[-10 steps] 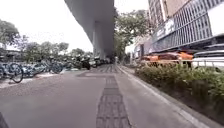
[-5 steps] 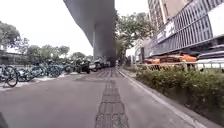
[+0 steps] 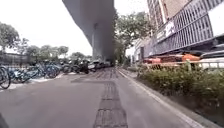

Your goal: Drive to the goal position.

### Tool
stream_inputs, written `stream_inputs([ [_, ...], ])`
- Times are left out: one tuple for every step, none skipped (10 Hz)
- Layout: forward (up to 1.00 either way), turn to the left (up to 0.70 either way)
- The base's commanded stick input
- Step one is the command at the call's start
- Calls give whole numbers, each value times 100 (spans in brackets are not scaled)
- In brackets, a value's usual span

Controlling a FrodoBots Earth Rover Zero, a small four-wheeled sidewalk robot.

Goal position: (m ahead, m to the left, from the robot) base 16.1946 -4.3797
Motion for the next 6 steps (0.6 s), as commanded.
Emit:
stream_inputs([
  [45,0],
  [45,0],
  [45,0],
  [45,0],
  [45,0],
  [45,0],
])
